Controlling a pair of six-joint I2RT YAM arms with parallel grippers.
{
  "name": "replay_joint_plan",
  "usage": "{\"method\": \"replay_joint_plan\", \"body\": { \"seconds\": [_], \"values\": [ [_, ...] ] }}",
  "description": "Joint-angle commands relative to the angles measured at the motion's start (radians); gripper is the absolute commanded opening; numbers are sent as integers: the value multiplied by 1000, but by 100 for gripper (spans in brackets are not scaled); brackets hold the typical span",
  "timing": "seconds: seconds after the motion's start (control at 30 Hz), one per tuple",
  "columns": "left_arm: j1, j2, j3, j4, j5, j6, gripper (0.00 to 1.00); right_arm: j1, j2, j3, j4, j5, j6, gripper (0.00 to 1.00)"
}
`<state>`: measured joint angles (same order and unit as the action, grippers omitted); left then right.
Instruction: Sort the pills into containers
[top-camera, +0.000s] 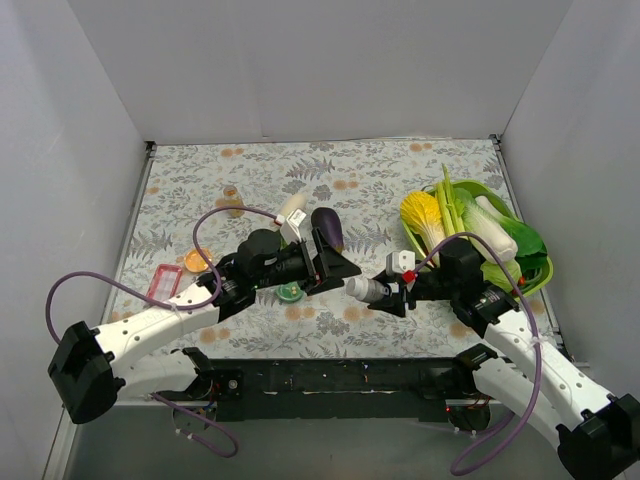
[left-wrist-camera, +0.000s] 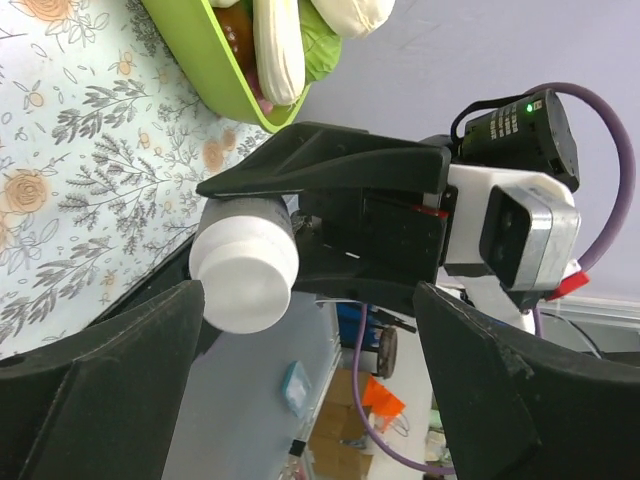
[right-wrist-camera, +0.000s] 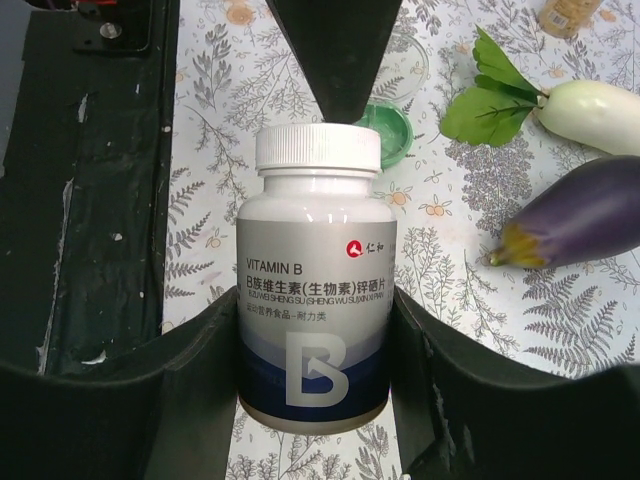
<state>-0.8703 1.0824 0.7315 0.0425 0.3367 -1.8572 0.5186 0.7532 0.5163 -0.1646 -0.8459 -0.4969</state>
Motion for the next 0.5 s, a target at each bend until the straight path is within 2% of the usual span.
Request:
{"method": "replay_joint_plan", "body": {
  "seconds": [0.0,0.1,0.47],
  "values": [
    [2,46,6,86,35,-73,83,17,8,62,-4,19,-55,1],
    [2,60,3,85,36,-65,79,17,9,64,-6,18,-54,1],
    [2,77,14,1,18,12,76,17,9,65,-6,15,-45,1]
  ]
}}
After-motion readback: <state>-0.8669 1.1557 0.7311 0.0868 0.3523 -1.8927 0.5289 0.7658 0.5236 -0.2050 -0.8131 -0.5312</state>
